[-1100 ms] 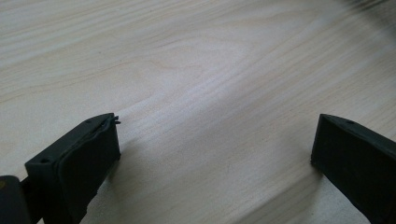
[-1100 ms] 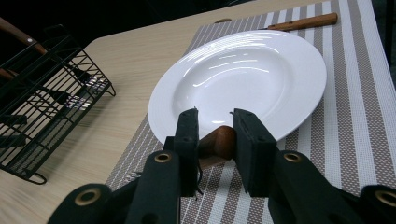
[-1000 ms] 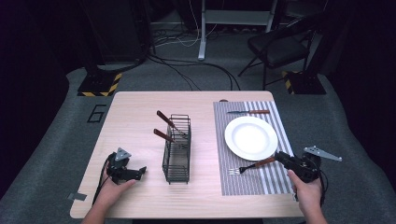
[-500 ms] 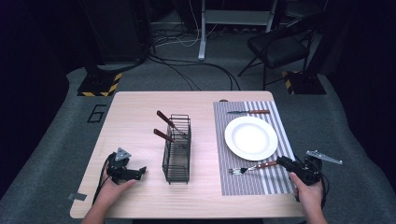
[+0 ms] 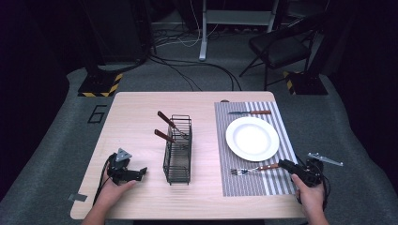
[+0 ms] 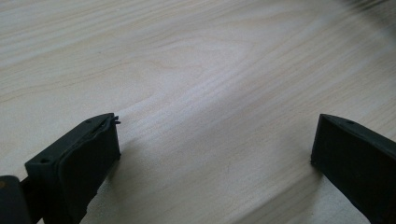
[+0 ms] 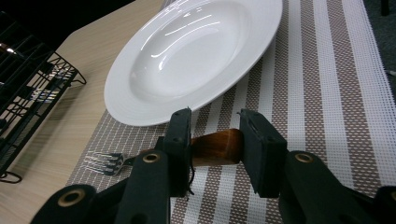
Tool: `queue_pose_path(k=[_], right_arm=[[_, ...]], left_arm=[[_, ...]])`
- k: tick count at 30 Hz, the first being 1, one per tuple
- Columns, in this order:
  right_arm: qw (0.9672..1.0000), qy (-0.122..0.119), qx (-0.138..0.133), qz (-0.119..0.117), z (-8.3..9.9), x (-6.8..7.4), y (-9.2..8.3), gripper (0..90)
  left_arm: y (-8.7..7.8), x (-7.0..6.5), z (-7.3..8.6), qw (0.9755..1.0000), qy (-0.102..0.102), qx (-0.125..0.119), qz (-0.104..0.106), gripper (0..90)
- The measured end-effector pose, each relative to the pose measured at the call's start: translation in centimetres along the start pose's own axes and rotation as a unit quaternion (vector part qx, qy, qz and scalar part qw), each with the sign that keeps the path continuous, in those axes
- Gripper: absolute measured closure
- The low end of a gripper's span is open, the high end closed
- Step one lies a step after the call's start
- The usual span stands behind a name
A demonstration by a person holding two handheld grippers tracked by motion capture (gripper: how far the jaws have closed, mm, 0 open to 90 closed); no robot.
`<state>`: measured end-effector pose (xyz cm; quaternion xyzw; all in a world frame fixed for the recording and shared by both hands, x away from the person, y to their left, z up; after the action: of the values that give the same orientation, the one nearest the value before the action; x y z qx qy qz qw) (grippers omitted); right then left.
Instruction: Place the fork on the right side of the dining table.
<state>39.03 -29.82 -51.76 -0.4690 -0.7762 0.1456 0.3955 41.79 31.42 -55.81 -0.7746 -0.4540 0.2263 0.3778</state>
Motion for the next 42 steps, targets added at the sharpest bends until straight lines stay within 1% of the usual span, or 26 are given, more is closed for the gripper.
queue_pose_path(k=[2,3,8,9,10,18,20,21,22,23,24,25,28,30,32,34,35,37,38,39,40,41,42], right_arm=[[1.0,0.003,0.0,0.002,0.1,-0.2,0.0,64.4],[1.0,0.0,0.0,0.002,0.1,-0.3,0.1,64.3],[0.9999,-0.001,0.004,0.012,0.1,-0.6,0.2,63.4],[0.9998,0.005,0.009,0.014,0.2,-0.7,0.3,63.1],[0.9998,0.005,0.012,0.016,0.3,-0.8,0.4,63.1],[0.9996,0.008,0.02,0.018,0.4,-1.2,0.7,61.6],[0.9995,0.004,0.02,0.024,0.4,-1.3,0.8,61.0],[0.9993,0.006,0.021,0.029,0.4,-1.3,0.8,60.4],[0.9991,0.002,0.021,0.036,0.4,-1.3,0.7,59.8],[0.9991,0.002,0.021,0.036,0.4,-1.3,0.7,59.8],[0.9987,-0.005,0.019,0.047,0.3,-1.4,0.7,59.2],[0.9985,-0.007,0.019,0.05,0.3,-1.4,0.6,59.1],[0.9983,-0.007,0.015,0.056,0.1,-1.5,0.4,58.6],[0.9984,-0.007,0.013,0.055,0.1,-1.4,0.3,58.5],[0.9982,-0.019,0.009,0.056,-0.3,-1.1,0.1,57.7],[0.9981,-0.02,0.009,0.058,-0.4,-0.8,0.0,57.5],[0.9976,-0.034,0.008,0.06,-0.6,-0.3,-0.1,57.2],[0.9974,-0.043,0.007,0.058,-0.8,0.5,-0.2,56.8],[0.9974,-0.043,0.007,0.058,-0.8,0.5,-0.2,56.8],[0.9965,-0.061,0.007,0.057,-1.2,1.6,-0.3,56.4],[0.9965,-0.061,0.007,0.057,-1.2,1.6,-0.3,56.4],[0.9955,-0.078,0.008,0.054,-1.6,2.7,-0.3,56.1],[0.9953,-0.082,0.008,0.052,-1.7,3.2,-0.2,56.0]], left_arm=[[0.0,0.0,0.0,1.0,0.0,0.0,0.0,0.9],[0.0,0.0,0.0,1.0,0.0,0.0,0.0,0.9],[0.0,0.0,0.0,1.0,0.0,0.0,0.0,0.9],[0.0,0.0,0.0,1.0,0.0,0.0,0.0,0.9],[0.0,0.0,0.0,1.0,0.0,0.0,0.0,0.9],[0.0,0.0,0.0,1.0,0.001,0.0,0.0,0.9],[0.0,0.0,0.0,1.0,0.002,-0.001,-0.001,0.9],[0.0,0.0,0.0,1.0,0.003,0.0,-0.001,0.9],[0.0,0.0,0.0,1.0,0.002,-0.001,-0.001,0.9],[0.0,0.0,0.0,1.0,0.002,-0.001,-0.001,0.9],[0.0,0.0,0.0,1.0,0.002,-0.001,0.0,0.9],[0.0,0.0,0.0,1.0,0.002,0.0,0.0,0.9],[0.0,0.0,0.0,1.0,0.002,-0.001,0.0,0.9],[0.0,0.0,0.0,1.0,0.002,-0.001,0.0,0.9],[0.0,0.0,0.0,1.0,0.002,0.0,0.0,0.9],[0.0,0.0,0.0,1.0,0.002,0.0,0.0,0.9],[0.0,0.0,0.0,1.0,0.002,0.0,0.0,0.9],[0.0,0.0,0.0,1.0,0.002,0.0,0.0,0.9],[0.0,0.0,0.0,1.0,0.002,0.0,0.0,0.9],[0.0,0.0,0.0,1.0,0.002,0.0,0.0,0.9],[0.0,0.0,0.0,1.0,0.002,0.0,0.0,0.9],[0.0,0.0,0.0,1.0,0.0,0.0,-0.001,0.9],[0.0,0.0,0.0,1.0,0.002,0.0,0.0,0.9]])
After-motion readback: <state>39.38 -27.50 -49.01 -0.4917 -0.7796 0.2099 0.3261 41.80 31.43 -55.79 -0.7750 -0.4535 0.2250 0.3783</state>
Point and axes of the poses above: each handheld gripper's, and its own axes: y roughly forward along the jaws, z roughly out of its underside, x roughly to its left, the point moved 4 cm from there along y, roughly forward along the jaws, and after that the axes turned 8 degrees about x, right-handed, at the moved point
